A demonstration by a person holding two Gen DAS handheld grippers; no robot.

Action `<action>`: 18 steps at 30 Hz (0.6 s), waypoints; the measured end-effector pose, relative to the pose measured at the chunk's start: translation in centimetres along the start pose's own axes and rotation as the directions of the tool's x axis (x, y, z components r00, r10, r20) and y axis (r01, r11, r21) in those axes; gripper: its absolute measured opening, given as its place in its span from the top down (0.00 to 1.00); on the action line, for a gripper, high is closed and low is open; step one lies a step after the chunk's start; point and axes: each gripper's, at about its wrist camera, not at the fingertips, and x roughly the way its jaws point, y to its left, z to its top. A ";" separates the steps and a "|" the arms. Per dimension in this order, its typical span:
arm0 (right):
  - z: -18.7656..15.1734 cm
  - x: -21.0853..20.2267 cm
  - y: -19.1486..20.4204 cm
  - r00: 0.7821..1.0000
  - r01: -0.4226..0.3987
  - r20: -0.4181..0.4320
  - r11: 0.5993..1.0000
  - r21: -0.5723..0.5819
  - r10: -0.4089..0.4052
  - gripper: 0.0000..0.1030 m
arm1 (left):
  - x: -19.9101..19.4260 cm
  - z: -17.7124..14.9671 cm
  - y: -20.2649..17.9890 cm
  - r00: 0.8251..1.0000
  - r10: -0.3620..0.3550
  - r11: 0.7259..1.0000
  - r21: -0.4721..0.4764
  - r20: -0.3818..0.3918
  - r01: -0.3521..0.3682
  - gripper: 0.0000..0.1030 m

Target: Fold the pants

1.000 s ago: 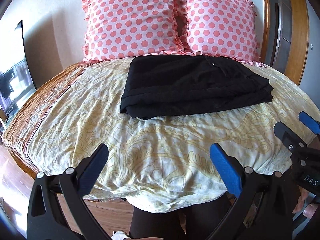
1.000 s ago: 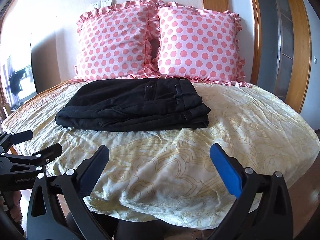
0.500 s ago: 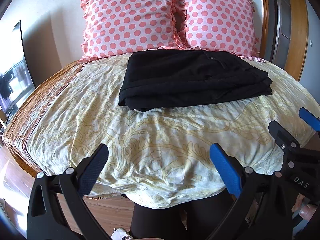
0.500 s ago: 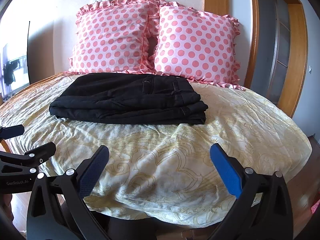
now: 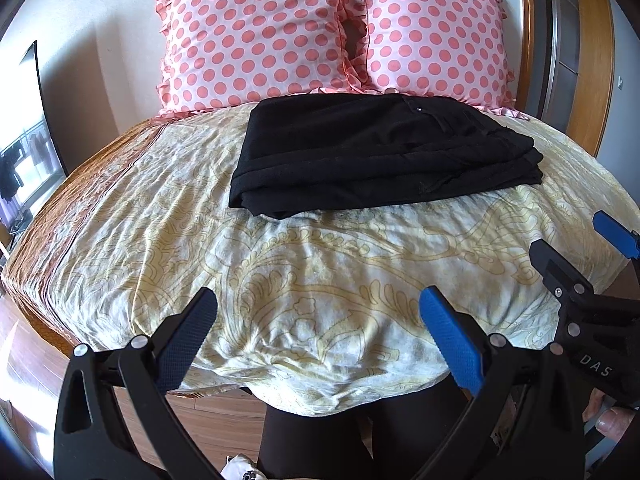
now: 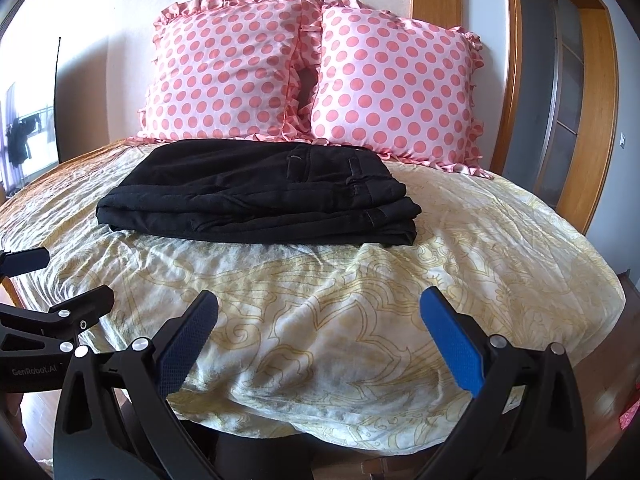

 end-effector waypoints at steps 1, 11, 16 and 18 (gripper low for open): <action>0.0 0.0 0.0 1.000 0.001 0.000 1.000 0.000 -0.001 0.01 | 0.0 0.0 0.0 1.000 0.000 1.000 0.002 -0.001 0.000 0.02; 0.0 0.3 0.0 1.000 0.000 -0.005 1.000 -0.004 0.000 0.01 | 0.2 0.0 -0.1 1.000 -0.002 1.000 0.006 -0.005 0.002 0.02; 0.0 0.5 0.0 1.000 0.000 -0.009 1.000 -0.008 0.000 0.01 | 0.3 0.0 0.0 1.000 -0.003 1.000 0.003 -0.007 0.003 0.02; 0.0 0.5 0.0 1.000 -0.002 -0.010 1.000 -0.008 0.002 0.01 | 0.3 0.0 0.0 1.000 -0.003 1.000 0.004 -0.008 0.003 0.02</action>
